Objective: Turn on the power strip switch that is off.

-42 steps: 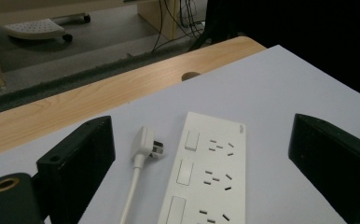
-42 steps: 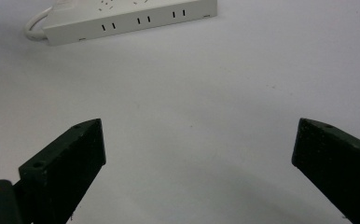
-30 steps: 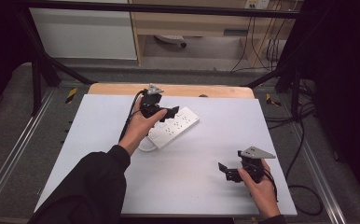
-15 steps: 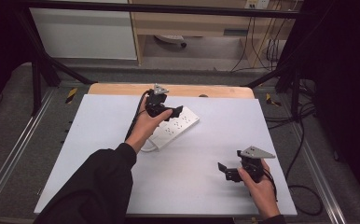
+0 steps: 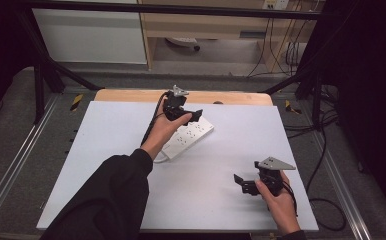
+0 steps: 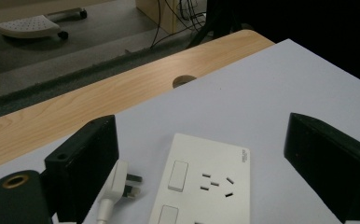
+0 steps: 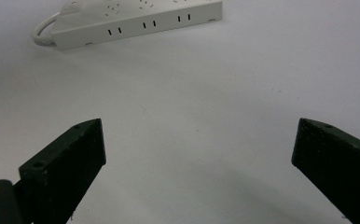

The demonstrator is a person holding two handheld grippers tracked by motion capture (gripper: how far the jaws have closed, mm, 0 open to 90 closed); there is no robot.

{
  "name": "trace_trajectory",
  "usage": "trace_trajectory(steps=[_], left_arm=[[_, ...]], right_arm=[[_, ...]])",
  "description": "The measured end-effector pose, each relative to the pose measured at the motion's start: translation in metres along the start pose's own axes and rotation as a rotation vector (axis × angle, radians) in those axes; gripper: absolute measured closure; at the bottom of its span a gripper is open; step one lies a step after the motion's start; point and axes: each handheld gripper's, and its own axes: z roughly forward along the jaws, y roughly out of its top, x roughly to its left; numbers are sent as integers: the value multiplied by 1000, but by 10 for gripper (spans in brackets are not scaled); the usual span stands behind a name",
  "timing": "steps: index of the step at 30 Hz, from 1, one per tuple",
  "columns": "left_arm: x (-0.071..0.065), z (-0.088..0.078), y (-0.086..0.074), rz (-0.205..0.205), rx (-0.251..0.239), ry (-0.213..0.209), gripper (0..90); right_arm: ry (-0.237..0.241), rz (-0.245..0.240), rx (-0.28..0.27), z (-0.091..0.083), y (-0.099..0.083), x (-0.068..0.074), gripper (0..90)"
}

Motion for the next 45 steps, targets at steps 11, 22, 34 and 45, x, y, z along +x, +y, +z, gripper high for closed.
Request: trace_trajectory(steps=[11, 22, 34, 45], left_arm=[[4, 11, -2, 0, 28, 16, 160], [10, 8, -4, 0, 43, 0, 356], [16, 8, -8, 41, 36, -39, 747], [20, 15, -14, 38, 56, -85, 892]], right_arm=[[4, -1, -1, 0, 0, 0, 32], [3, 0, 0, 0, 0, 0, 32], [4, 8, -4, 0, 0, -1, 32], [7, 12, -6, 0, 0, -1, 32]])
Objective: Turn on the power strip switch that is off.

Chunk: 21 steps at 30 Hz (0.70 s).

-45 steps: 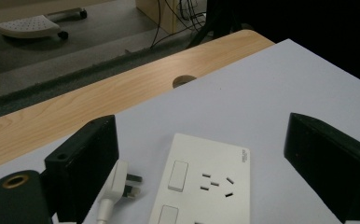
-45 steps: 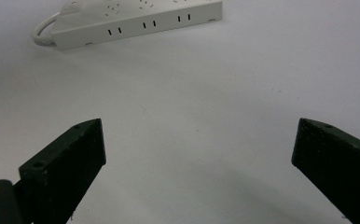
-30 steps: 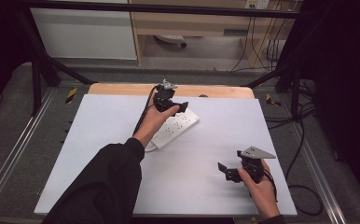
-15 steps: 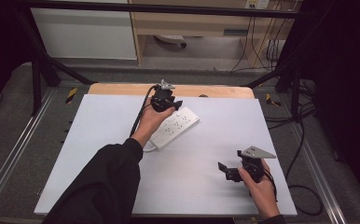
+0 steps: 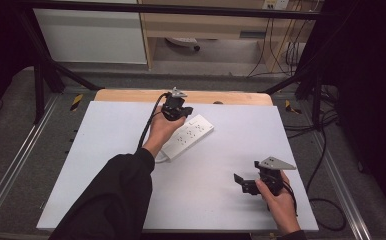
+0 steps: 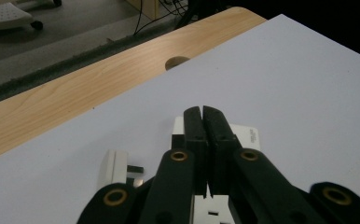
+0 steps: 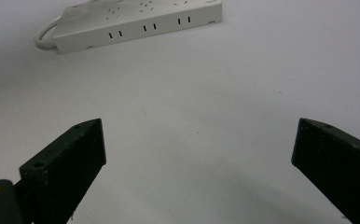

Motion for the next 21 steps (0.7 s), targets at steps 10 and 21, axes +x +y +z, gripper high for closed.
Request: trace_trajectory(steps=[10, 21], left_arm=[[1, 7, -5, -8, 21, -4, 900], [6, 12, -11, -15, 40, -15, 900]], right_arm=[[5, 0, -3, 0, 0, 0, 32], [10, 0, 0, 0, 1, 1, 32]])
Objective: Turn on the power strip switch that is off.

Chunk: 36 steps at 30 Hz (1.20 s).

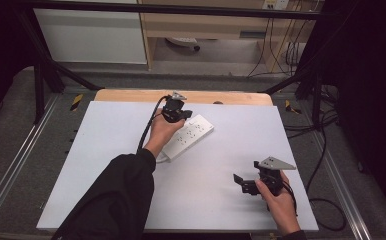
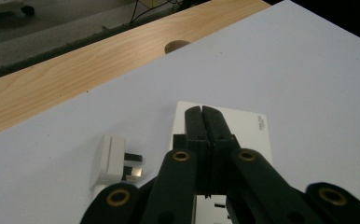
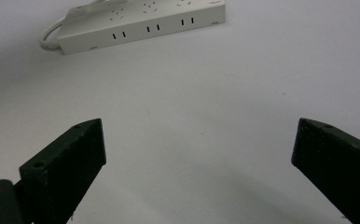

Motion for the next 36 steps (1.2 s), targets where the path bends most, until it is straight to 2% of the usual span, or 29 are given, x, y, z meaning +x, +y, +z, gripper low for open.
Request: trace_trajectory(steps=[21, 36], left_arm=[[3, 11, -10, -4, 39, -5, 900], [3, 17, -18, 15, 70, -2, 900]], right_arm=[[-3, -2, -2, 0, 0, -1, 32], [-3, -1, -3, 0, 0, -1, 32]])
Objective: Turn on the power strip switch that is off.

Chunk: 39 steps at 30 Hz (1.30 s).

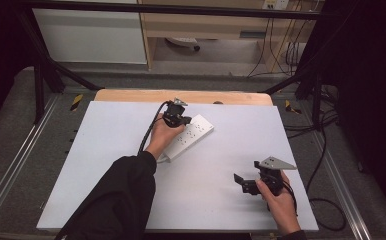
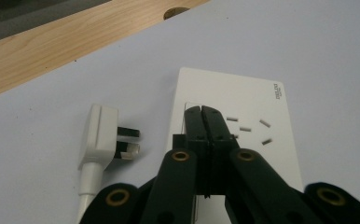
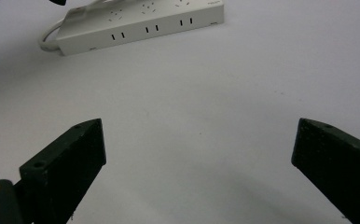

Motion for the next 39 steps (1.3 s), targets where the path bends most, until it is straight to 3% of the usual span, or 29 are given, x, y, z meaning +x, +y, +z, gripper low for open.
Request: trace_trajectory(steps=[15, 39], left_arm=[[-2, 11, -2, 21, 3, 24, 900], [-1, 17, 0, 21, 6, 37, 900]], right_arm=[[0, 8, 0, -1, 0, -1, 32], [1, 6, 0, -1, 0, -1, 32]])
